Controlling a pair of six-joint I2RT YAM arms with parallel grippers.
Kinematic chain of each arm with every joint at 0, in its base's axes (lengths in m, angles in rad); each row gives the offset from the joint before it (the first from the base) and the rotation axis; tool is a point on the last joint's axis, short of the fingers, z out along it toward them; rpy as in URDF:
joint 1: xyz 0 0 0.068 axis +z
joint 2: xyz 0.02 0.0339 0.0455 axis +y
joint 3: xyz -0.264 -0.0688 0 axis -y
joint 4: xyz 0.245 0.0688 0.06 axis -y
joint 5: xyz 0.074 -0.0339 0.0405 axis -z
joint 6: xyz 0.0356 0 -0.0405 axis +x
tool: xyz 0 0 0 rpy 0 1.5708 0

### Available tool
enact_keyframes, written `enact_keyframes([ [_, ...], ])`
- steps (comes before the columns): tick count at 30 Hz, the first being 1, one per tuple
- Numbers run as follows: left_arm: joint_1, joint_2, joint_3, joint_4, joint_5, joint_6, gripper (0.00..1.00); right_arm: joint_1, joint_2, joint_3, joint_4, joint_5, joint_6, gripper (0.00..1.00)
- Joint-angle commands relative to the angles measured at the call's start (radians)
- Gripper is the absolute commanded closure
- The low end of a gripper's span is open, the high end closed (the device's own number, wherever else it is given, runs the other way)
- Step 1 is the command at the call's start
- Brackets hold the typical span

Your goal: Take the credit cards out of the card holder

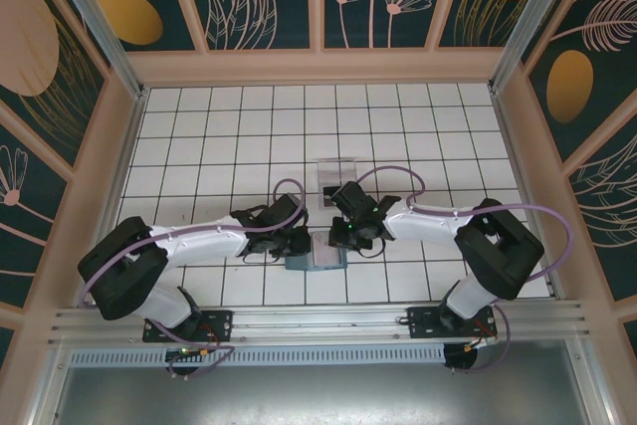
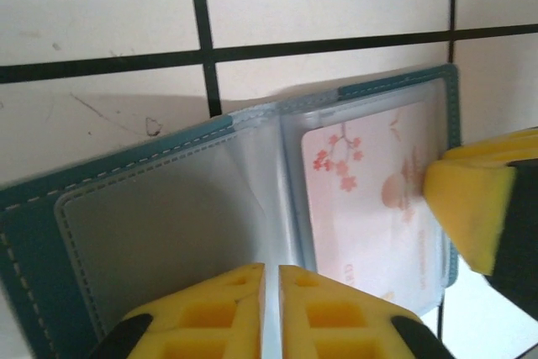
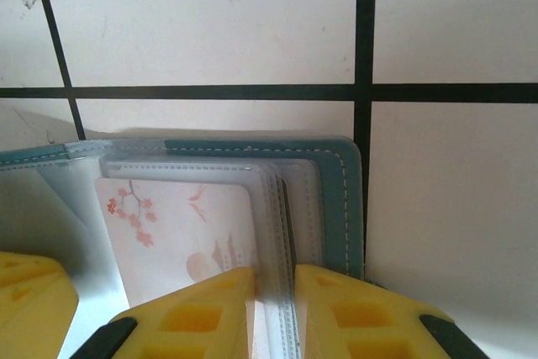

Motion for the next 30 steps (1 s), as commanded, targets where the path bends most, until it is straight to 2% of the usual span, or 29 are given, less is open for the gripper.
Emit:
enact_keyframes([
  [1, 0.006, -0.025, 0.011, 0.035, 0.023, -0.022, 0.81, 0.007, 0.011, -0.026, -0.029, 0.021, 0.003, 0.8],
  [21, 0.006, 0.091, 0.021, 0.085, 0.077, -0.008, 0.69, 0.01, 0.006, -0.024, -0.041, 0.023, 0.006, 0.8],
  [24, 0.006, 0.1, 0.023, 0.058, 0.06, -0.001, 0.7, 0.01, 0.003, -0.024, -0.044, 0.026, 0.008, 0.79],
  [27, 0.005, 0.111, 0.031, -0.013, -0.002, 0.013, 0.75, 0.01, -0.003, -0.028, -0.047, 0.031, 0.009, 0.79],
  [30, 0.006, 0.113, 0.03, -0.052, -0.03, 0.024, 0.76, 0.01, -0.007, -0.03, -0.051, 0.037, 0.014, 0.74],
])
